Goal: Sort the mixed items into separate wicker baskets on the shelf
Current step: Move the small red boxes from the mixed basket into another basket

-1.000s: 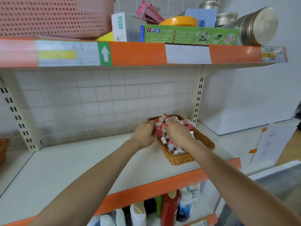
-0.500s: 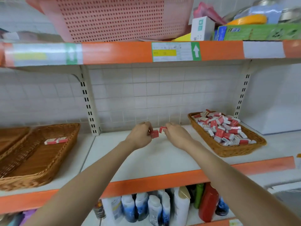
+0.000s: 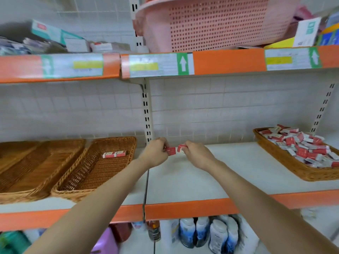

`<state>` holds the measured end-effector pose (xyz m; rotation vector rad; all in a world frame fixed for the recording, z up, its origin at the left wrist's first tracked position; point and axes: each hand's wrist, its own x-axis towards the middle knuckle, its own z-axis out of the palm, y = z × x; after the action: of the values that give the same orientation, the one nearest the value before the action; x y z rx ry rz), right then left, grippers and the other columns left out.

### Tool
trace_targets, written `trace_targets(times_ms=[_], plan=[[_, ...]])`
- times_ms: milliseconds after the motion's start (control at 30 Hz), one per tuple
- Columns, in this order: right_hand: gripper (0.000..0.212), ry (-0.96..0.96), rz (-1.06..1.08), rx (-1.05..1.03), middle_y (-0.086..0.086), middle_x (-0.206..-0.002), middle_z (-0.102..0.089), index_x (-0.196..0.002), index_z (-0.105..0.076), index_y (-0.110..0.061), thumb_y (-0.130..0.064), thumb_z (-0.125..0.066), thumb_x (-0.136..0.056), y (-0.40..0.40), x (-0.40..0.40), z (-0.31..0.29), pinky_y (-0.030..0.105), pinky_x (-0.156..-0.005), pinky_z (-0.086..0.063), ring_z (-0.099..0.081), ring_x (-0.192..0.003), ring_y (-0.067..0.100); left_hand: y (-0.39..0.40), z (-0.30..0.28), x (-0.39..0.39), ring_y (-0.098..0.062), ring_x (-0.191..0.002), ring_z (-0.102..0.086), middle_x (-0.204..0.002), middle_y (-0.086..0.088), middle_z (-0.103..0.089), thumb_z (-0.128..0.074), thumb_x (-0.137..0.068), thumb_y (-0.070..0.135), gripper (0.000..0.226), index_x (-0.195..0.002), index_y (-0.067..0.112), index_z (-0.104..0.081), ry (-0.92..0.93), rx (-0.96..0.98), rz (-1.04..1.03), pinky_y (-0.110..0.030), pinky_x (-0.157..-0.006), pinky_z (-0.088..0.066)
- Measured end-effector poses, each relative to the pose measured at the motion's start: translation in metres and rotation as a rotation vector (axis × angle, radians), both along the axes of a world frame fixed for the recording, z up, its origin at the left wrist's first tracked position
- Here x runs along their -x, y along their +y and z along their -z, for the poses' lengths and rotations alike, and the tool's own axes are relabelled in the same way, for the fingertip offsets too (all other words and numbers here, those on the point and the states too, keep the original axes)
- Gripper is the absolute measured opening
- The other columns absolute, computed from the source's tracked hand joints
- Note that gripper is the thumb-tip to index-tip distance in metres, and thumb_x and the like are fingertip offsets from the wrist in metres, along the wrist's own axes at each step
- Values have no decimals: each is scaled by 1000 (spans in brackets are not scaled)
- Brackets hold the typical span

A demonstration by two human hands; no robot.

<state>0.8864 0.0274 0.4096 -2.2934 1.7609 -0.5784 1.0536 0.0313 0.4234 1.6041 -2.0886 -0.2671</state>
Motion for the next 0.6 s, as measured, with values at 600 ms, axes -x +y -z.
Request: trace_targets(times_ms=[600], plan=[[31,34,-347,57,18,-103,-62,-104,-55,-5,-27,-34,-104,-66,-130,-7,34,-67,-35,-58,-94,33,-20,0,-133,-25,-95,-58,-104,-9,-62,-64,-85,16,17,-101,11,-62,-7,-2,-288,-32,-81,-49]])
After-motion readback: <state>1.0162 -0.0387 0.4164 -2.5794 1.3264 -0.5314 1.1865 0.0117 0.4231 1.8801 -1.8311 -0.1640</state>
